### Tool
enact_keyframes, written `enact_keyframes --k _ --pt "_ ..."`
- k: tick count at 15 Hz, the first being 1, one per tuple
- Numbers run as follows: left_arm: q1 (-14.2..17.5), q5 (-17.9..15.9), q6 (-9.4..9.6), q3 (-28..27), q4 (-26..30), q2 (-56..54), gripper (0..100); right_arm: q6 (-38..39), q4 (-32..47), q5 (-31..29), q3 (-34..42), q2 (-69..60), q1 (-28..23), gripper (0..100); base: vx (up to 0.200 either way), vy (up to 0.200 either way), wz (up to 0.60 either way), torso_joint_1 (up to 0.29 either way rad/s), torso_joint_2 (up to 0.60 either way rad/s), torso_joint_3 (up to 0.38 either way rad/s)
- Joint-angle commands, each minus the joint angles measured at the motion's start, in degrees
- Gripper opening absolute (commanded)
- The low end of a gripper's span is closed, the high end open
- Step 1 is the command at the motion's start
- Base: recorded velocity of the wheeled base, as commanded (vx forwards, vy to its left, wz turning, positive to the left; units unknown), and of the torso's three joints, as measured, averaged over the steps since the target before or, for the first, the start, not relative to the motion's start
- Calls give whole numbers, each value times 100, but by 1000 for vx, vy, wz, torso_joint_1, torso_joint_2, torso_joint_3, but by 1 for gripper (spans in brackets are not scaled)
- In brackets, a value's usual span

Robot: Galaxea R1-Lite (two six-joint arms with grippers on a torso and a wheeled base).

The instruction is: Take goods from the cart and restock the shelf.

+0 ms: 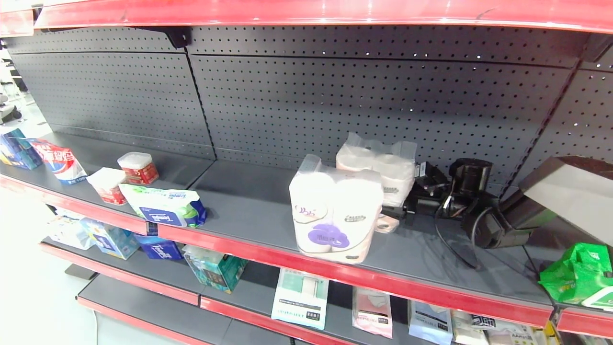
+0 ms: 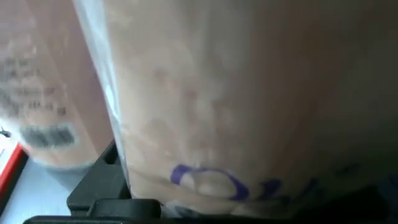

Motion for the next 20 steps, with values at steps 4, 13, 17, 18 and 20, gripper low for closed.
enact_keyframes --k 4,13,17,18,20 --pt "4 -2 -2 1 -1 -2 100 328 20 51 -508 252 321 0 0 0 0 0 0 0" --pt "4 -2 -2 1 -1 -2 100 416 187 165 -877 472 357 0 0 0 0 0 0 0" --pt "-4 -2 -2 1 -1 -2 100 469 187 165 -851 480 348 0 0 0 0 0 0 0" --pt "-4 -2 -2 1 -1 -2 100 504 187 165 -851 480 357 0 0 0 0 0 0 0" --pt "-4 -2 -2 1 -1 -2 100 530 178 148 -904 472 357 0 0 0 0 0 0 0"
